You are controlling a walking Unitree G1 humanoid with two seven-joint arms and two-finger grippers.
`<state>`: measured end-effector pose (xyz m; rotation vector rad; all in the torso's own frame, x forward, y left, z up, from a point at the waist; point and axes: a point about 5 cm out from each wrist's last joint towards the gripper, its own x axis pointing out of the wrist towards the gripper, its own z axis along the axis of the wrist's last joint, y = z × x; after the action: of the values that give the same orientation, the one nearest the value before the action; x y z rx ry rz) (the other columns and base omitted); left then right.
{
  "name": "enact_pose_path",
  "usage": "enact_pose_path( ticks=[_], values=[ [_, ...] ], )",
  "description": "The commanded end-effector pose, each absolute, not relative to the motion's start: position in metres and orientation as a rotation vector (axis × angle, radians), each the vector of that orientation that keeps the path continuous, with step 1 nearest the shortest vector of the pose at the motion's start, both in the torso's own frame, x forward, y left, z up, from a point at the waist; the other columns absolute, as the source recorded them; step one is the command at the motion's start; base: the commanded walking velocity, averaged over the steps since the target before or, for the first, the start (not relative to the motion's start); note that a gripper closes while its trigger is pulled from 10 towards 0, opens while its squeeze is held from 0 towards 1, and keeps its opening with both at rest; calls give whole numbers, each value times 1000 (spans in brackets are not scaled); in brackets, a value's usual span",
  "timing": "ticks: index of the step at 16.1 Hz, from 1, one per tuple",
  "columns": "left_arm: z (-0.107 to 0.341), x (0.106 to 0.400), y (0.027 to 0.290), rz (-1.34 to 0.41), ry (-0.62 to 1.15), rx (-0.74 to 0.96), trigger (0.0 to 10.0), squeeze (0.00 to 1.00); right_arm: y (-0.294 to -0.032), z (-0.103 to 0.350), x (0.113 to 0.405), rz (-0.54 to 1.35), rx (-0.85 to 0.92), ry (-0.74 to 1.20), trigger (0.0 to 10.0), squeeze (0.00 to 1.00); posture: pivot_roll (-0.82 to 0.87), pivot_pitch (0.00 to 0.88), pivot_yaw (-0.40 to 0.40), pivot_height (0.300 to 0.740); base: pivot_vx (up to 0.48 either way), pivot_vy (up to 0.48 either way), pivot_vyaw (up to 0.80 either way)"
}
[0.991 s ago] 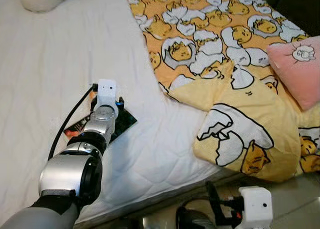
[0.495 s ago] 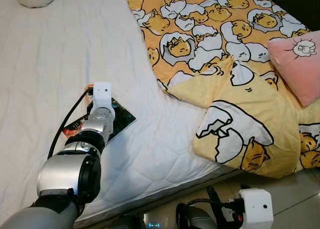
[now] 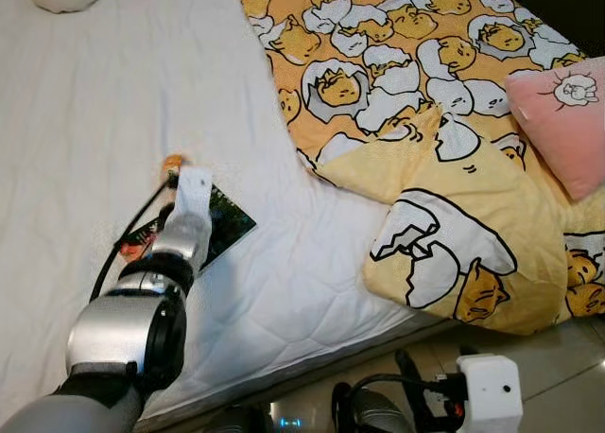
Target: Clean up the room
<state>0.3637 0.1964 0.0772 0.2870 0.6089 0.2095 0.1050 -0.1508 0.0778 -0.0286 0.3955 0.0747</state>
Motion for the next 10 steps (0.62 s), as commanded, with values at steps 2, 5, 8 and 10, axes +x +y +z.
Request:
enact_pose_path(
  ticks=[2, 5, 8, 10],
  values=[
    [58, 350, 201, 186, 702, 316, 10000, 0, -152, 78, 106, 76, -29, 402, 10000, 0, -305, 173, -4, 740, 0, 0, 0],
    [54, 347, 203, 196, 708, 251, 0, 0, -153, 77, 108, 75, -31, 402, 10000, 0, -304, 171, -5, 740, 0, 0, 0],
    [62, 353, 204, 180, 668, 281, 0, 0, -153, 76, 112, 76, -32, 396, 10000, 0, -295, 152, 1, 740, 0, 0, 0],
    [70, 357, 208, 190, 621, 291, 0, 0, -151, 72, 118, 81, -31, 389, 10000, 0, -271, 124, 14, 740, 0, 0, 0]
  ],
)
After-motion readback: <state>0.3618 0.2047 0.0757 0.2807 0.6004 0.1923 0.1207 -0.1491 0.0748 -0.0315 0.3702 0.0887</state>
